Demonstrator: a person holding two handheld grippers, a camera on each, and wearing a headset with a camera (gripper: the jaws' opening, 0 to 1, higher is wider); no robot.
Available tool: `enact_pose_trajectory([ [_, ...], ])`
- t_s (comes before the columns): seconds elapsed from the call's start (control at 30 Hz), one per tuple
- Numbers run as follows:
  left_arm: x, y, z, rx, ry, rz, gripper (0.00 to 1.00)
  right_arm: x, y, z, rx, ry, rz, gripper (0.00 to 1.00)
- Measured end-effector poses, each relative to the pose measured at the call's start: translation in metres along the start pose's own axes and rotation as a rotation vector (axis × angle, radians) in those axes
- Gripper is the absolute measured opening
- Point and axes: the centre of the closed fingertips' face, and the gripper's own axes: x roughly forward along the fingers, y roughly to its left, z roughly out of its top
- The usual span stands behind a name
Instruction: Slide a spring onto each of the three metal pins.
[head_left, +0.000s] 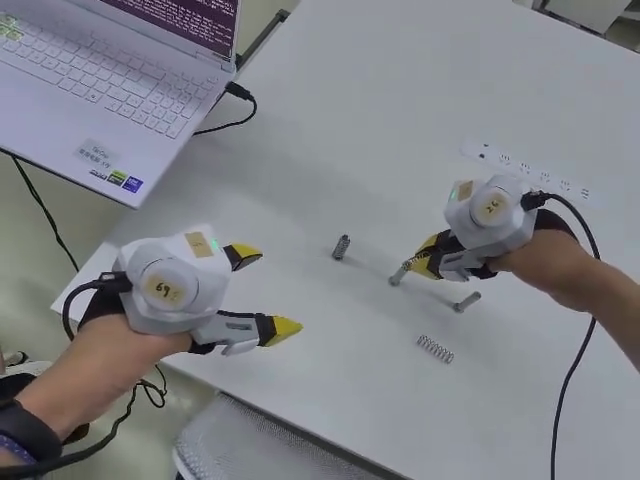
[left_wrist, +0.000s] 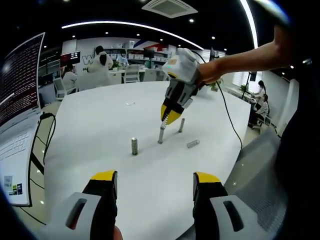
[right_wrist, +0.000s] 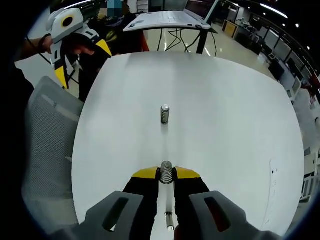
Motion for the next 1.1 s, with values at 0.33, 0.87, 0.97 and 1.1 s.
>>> enact_pose_trajectory([
  [0.33, -0.001, 0.001, -0.002, -0.011, 0.001, 0.003, 0.56, 0.013, 0.001, -0.001, -0.017, 0.016, 0.013, 0.09],
  [0.87, -0.002, 0.004, -0.003, -0.018, 0.004, 0.007, 0.56, 0.037, -0.001, -0.01, -0.034, 0.052, 0.028, 0.09],
  [0.97, -0.001, 0.004, -0.004, -0.018, 0.006, 0.005, 0.56, 0.041, -0.001, -0.01, -0.033, 0.053, 0.031, 0.09],
  [1.1, -0.001, 0.005, -0.005, -0.019, 0.008, 0.007, 0.55, 0.045, -0.002, -0.013, -0.042, 0.065, 0.03, 0.09],
])
